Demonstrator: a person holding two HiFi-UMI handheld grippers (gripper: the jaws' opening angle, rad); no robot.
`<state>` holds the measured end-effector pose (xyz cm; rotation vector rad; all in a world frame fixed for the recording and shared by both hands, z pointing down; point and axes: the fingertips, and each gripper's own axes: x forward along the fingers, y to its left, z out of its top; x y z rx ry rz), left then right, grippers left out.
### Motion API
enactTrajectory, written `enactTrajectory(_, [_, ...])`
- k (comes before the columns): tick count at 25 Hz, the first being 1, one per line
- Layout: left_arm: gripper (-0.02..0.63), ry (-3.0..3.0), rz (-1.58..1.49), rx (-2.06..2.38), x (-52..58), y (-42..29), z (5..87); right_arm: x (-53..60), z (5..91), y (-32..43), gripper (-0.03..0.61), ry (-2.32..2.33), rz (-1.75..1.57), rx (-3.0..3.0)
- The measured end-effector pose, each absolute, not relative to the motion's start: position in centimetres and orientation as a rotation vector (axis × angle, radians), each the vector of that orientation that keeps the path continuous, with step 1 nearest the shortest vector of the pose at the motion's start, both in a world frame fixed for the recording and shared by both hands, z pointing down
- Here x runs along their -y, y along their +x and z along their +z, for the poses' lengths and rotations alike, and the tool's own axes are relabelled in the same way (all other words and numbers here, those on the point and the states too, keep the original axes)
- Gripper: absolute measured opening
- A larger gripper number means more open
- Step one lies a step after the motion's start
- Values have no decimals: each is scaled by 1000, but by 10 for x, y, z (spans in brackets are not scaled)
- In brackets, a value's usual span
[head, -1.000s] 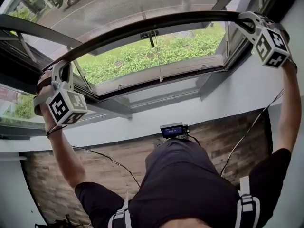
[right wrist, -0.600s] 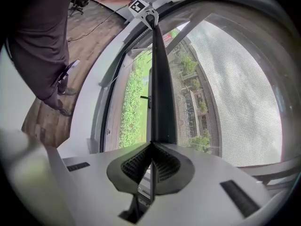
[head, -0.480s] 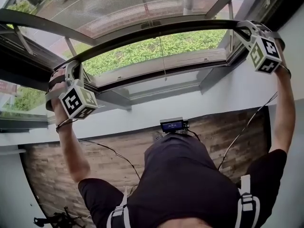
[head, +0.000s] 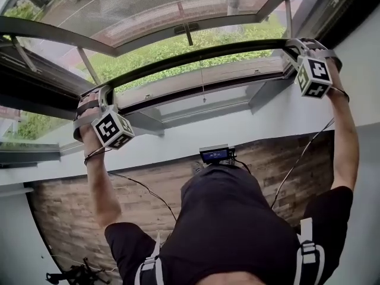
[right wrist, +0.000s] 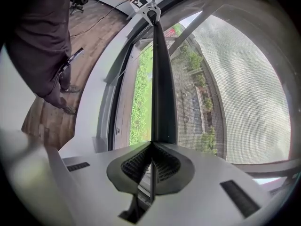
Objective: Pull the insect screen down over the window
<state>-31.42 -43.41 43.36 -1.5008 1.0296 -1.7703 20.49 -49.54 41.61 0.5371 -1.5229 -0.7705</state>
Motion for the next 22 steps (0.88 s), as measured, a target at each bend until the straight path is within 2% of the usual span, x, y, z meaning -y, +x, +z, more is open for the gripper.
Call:
enactTrajectory(12, [15, -1537, -1830, -1018, 432, -314, 467, 492, 447, 204, 14, 532, -719, 1499])
enactTrajectory(22, [15, -1630, -1923, -931, 430, -312, 555, 492, 542, 209, 14, 460, -675, 1490])
